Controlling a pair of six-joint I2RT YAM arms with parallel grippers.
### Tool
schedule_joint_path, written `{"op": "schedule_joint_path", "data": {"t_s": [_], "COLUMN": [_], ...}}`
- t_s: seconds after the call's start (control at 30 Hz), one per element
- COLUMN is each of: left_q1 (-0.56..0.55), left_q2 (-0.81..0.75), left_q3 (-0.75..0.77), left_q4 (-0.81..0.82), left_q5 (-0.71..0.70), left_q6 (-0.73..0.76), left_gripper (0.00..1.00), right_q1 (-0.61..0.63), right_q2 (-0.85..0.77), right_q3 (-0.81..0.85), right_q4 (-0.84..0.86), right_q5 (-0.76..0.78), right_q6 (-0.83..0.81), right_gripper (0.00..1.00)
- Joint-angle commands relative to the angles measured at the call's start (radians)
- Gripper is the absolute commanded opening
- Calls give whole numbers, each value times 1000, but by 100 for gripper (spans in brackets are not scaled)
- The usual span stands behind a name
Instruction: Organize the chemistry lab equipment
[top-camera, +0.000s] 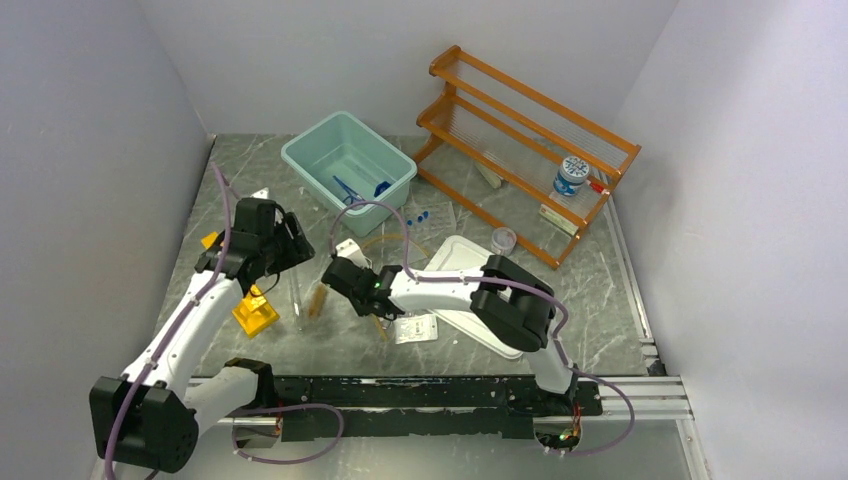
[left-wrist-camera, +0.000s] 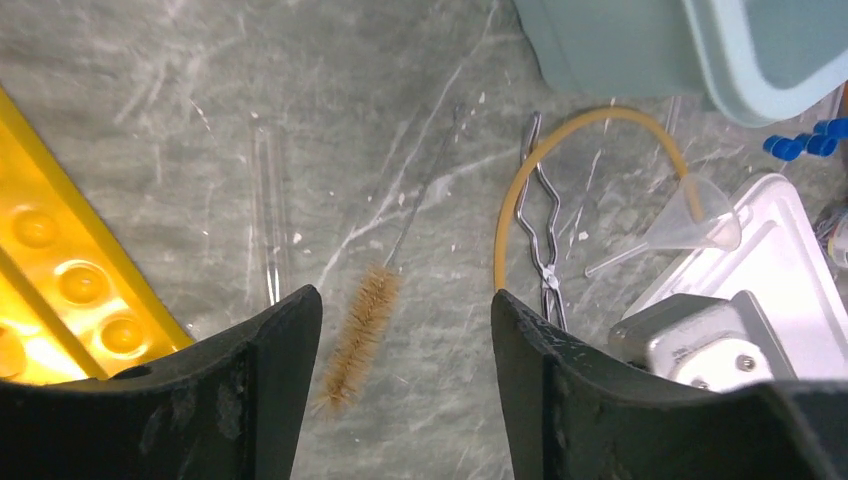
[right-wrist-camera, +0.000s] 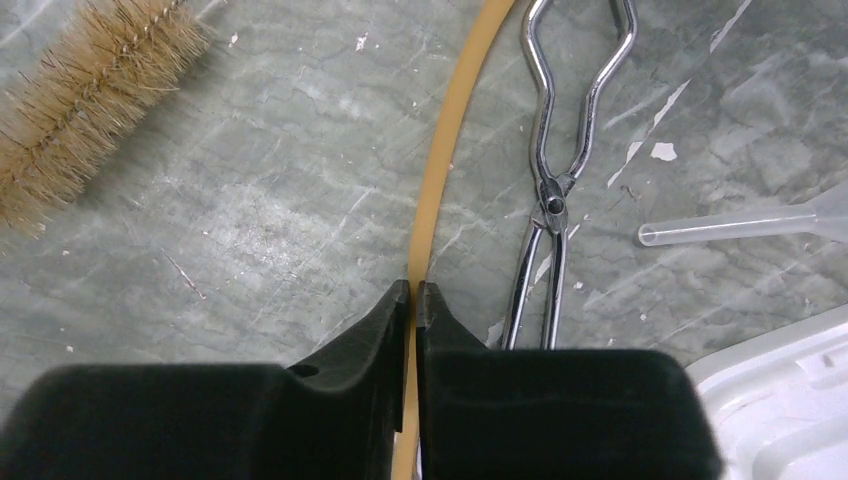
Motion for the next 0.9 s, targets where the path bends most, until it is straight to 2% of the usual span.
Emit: {"op": "schedule_joint_path", "data": {"t_s": [0.0, 0.03, 0.23, 0.33, 0.57, 0.73, 0.87], "left_q1": [41, 46, 49, 49, 49, 49, 49], "left_q2": [27, 34, 90, 147, 262, 326, 385], "left_q3": [-38, -46, -112, -129, -138, -161, -191], "left_q4": [71, 78, 173, 216, 266, 306, 404], "left_q5": [157, 181, 424, 552, 724, 792, 867], "left_q6": [-31, -33, -14, 9, 55, -3, -76], "left_gripper": [69, 71, 83, 84, 83, 78, 61], "right_q1": [-10, -11, -13, -18, -42, -63, -73], "right_q2": [-8, -24, -189, -266, -376, -424, -452], "right_q3": [-27, -40, -188, -254, -351, -415, -441], "right_q4": [18, 38, 258, 358, 518, 582, 608], "right_q5": [-47, -62, -204, -271, -412, -480, -544], "right_q6": [-35, -46, -115, -138, -171, -177, -195], "right_gripper": [3, 0, 0, 0, 0, 0, 0]}}
